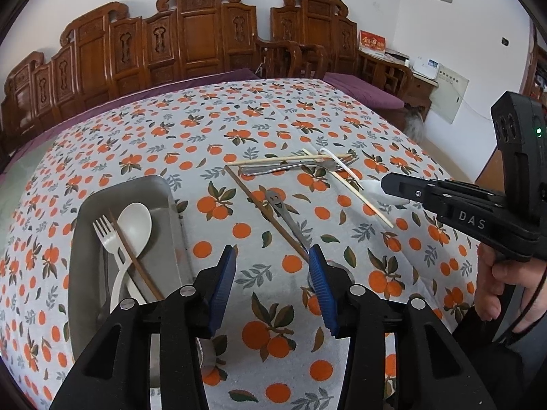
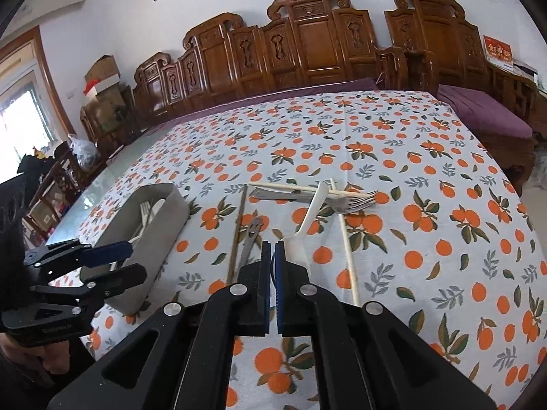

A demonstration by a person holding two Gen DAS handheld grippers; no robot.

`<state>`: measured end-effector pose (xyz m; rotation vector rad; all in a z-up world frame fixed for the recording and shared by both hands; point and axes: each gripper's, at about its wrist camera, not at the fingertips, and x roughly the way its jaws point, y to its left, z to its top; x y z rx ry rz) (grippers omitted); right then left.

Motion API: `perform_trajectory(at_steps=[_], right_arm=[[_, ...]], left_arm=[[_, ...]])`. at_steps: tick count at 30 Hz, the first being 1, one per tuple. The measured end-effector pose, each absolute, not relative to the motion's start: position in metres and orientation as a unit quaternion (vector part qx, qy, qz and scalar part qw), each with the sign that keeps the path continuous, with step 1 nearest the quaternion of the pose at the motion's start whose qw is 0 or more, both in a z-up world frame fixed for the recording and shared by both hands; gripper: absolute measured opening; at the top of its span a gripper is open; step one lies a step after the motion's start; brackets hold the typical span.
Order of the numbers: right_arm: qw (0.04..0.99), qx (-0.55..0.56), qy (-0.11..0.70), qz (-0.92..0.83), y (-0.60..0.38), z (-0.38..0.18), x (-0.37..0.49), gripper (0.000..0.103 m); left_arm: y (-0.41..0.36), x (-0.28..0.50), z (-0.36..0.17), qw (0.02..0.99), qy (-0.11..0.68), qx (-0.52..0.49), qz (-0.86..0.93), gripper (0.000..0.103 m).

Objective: Organize utensils
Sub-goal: 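Grasp the white plastic knife with the right tool while the left tool grasps a wooden chopstick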

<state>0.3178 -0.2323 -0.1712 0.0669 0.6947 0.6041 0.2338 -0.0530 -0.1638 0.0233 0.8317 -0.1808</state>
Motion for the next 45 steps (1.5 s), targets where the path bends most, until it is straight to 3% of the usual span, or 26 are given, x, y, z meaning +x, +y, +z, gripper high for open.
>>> perform_trajectory(at_steps=[14,17,29,32,45], right_arm=[[0.896,0.047,0.339,0.281,-0.245,-0.175,0.333,0.003],[0.896,0.047,0.34,0.281,-0.245,-0.175,0.333,0.003],[0.894,0.044,0.341,0.287,-0.237,-0.177,0.334,0.003],[0.893,0.038,0.341,0.292,-0.232,-0.177,0.333,0.003],[0.888,0.028,0.344,0.303,-0.222,-0.178,0.327,0.004]], left_arm=[[-0.083,0.28,-0.185,0.889,0.448,0.031,-0.092,0.041],[-0.092,0.291,-0.197,0.881,0.463,0.031,-0.095,0.027],[-0.085,0.315,-0.226,0.864,0.498,0.019,-0.065,0.024],[-0.082,0.313,-0.226,0.86,0.505,0.014,-0.069,0.014],[-0.065,0.3,-0.229,0.852,0.521,-0.007,-0.059,0.006]])
